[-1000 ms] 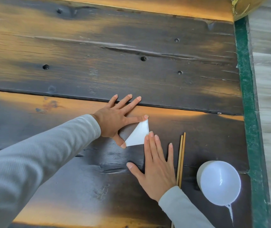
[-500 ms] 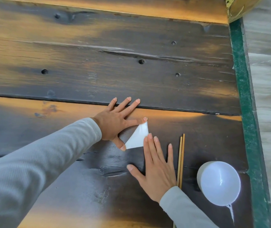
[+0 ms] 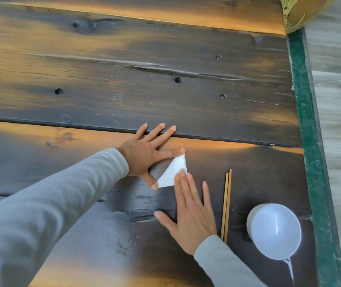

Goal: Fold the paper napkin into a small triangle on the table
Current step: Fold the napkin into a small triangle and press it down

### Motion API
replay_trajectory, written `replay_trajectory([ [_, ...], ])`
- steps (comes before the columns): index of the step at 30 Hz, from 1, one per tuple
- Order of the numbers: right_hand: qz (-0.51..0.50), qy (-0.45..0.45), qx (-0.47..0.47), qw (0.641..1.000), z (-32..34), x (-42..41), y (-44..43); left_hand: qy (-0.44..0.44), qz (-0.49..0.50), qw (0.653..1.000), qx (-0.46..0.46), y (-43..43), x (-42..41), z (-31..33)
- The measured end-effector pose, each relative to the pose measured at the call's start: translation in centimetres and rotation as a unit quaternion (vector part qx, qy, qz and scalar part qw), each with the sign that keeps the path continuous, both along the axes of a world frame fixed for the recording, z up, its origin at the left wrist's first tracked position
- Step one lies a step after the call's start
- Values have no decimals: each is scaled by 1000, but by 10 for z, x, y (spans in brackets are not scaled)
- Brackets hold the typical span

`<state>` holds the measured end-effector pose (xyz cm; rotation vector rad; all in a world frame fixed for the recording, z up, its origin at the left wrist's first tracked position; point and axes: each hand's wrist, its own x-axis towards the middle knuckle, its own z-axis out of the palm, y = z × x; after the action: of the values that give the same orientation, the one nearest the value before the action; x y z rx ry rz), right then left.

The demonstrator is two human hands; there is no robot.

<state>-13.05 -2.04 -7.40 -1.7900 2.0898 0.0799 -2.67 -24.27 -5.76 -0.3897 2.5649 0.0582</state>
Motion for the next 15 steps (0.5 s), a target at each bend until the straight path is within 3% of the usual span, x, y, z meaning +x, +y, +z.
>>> replay_trajectory([
  [15,-41,14,7,999,4,12,7,0,-38,997,-63,8,-7,16],
])
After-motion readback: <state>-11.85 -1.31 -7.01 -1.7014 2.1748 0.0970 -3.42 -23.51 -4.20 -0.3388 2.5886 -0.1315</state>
